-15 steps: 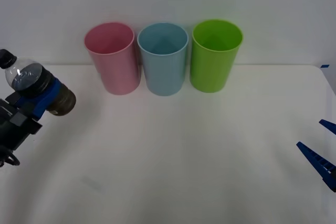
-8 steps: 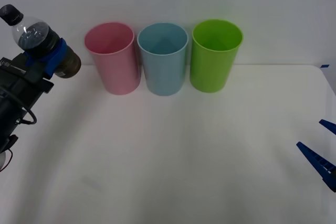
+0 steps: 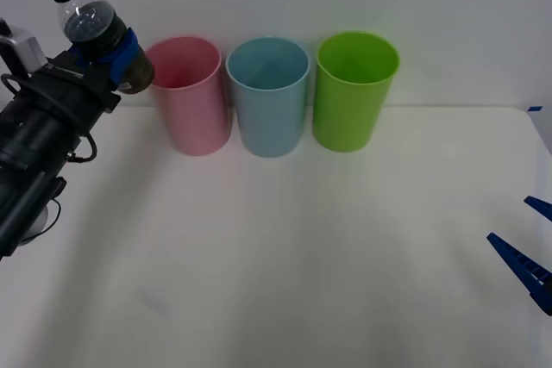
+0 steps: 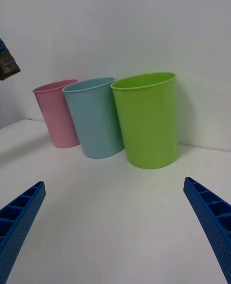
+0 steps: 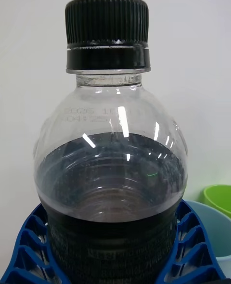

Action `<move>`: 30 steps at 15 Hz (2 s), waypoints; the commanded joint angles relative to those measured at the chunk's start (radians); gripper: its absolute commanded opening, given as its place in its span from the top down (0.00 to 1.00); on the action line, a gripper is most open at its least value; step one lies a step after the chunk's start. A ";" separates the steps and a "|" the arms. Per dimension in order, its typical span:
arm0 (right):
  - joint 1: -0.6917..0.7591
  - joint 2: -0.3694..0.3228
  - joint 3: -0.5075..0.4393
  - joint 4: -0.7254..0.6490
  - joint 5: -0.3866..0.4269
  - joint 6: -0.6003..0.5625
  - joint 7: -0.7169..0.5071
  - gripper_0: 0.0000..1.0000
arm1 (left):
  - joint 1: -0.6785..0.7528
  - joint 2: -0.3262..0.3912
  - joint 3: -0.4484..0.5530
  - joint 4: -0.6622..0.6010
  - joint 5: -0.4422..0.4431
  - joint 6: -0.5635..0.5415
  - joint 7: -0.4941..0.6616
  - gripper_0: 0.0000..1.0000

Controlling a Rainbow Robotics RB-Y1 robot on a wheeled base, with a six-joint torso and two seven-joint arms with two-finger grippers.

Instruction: Grasp the object on the table and drop it into the matching bin: aluminum can to the light blue bin, PET bottle to the pink bin.

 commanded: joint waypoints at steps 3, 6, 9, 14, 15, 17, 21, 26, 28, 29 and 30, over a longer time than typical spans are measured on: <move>0.000 0.000 0.000 0.000 0.000 0.000 0.000 0.00 | -0.147 -0.002 -0.038 0.160 -0.054 0.000 0.000 1.00; 0.000 0.000 0.000 0.000 0.000 0.000 0.000 0.00 | -0.248 -0.029 -0.038 0.273 -0.113 0.000 0.000 1.00; 0.000 0.000 0.000 0.000 0.000 0.000 0.000 0.00 | -0.334 -0.058 -0.038 0.373 -0.160 -0.003 0.000 1.00; 0.000 0.000 0.000 0.000 0.000 0.000 0.000 0.00 | -0.449 -0.132 -0.007 0.491 -0.281 -0.002 0.000 1.00; 0.000 0.000 0.000 0.000 0.000 0.000 0.000 0.00 | -0.462 -0.149 0.011 0.500 -0.315 -0.003 0.000 1.00; 0.000 0.000 0.000 0.000 0.000 0.000 0.000 0.00 | -0.466 -0.163 0.022 0.502 -0.338 -0.003 0.000 1.00; 0.000 0.000 0.000 0.000 0.000 0.000 0.000 0.00 | -0.466 -0.163 0.028 0.502 -0.334 -0.003 -0.002 0.59; 0.000 0.000 0.000 0.000 0.000 0.000 0.000 0.00 | -0.465 -0.161 0.031 0.502 -0.318 -0.017 0.002 0.00; 0.000 0.000 0.000 0.000 0.000 0.000 0.000 0.00 | -0.460 -0.161 0.031 0.500 -0.306 -0.028 0.003 0.00; 0.000 0.000 0.000 0.000 0.000 0.000 0.000 0.00 | -0.455 -0.155 0.030 0.502 -0.292 -0.037 0.003 0.00; 0.000 0.000 0.000 0.000 0.000 0.000 0.000 0.00 | -0.448 -0.140 0.024 0.502 -0.261 -0.057 0.003 0.00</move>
